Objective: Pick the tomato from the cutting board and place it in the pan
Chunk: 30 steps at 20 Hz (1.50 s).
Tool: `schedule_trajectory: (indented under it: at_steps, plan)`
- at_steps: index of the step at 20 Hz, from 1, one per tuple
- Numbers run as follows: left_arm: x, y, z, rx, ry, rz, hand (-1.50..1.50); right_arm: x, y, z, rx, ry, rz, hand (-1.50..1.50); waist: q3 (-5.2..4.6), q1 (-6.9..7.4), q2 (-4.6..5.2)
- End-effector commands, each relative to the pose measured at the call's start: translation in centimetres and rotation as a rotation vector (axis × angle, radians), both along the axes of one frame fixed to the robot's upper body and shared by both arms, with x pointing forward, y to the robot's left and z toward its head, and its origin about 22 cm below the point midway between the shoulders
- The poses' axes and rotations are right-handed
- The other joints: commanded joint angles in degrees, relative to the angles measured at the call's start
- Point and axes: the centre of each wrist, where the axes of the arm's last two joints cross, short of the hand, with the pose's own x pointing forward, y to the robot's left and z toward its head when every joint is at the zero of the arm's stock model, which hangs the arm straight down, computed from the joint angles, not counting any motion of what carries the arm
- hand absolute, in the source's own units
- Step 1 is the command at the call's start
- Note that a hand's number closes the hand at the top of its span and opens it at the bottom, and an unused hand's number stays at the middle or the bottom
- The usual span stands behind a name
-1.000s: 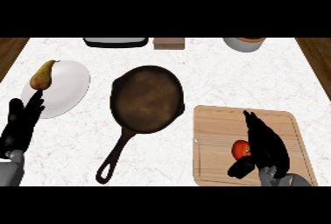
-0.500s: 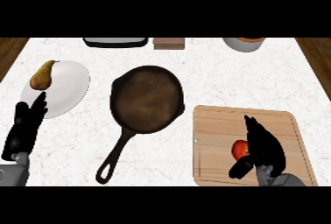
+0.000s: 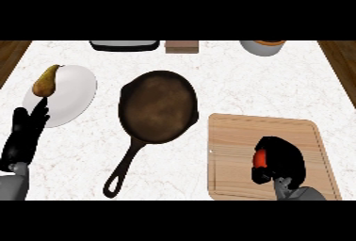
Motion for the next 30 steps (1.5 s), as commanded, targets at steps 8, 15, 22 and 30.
schedule_trajectory:
  at_steps: [8, 15, 22, 30]
  plan:
    - [0.6, 0.2, 0.4, 0.010, -0.001, 0.019, 0.00, 1.0, 0.5, 0.4, -0.009, -0.084, -0.026, 1.50, 0.02, -0.02, 0.03]
    - [-0.7, 0.1, -0.1, 0.008, -0.014, 0.020, 0.00, -2.5, -3.1, 2.8, 0.022, -0.135, 0.479, 1.50, 0.02, -0.39, -0.17]
    - [0.1, 0.0, 0.5, -0.015, 0.014, 0.001, 0.00, -1.4, -2.4, 8.2, 0.120, -0.698, 0.608, 1.50, 0.10, -0.52, -0.20]
    - [1.6, 0.0, 1.5, 0.010, -0.019, -0.001, 0.00, 1.2, 2.3, 11.5, 0.212, -0.727, 0.616, 1.50, -0.01, 0.31, 0.11]
